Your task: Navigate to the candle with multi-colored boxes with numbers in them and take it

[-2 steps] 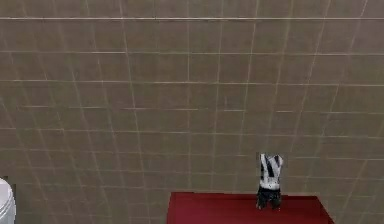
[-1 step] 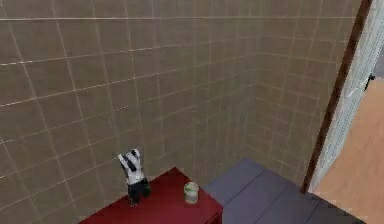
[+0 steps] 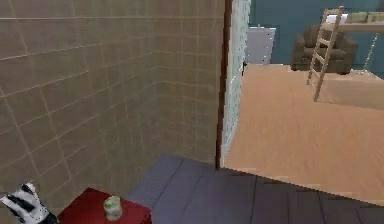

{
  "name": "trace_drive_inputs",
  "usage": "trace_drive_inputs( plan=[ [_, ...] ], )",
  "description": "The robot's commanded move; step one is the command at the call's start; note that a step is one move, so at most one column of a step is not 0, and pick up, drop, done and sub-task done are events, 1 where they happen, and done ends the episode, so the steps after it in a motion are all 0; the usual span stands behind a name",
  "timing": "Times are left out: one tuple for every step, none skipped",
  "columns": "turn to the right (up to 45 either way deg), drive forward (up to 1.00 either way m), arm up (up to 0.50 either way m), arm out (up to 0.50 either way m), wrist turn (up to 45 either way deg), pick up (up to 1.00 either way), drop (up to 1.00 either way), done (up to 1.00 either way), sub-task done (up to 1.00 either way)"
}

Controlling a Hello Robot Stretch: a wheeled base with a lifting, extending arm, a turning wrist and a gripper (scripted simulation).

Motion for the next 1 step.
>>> trace_drive_inputs(
  plan=[
    [0.0,0.70,0.00,0.00,0.0,0.00,0.00,0.00,0.00]
  ],
)
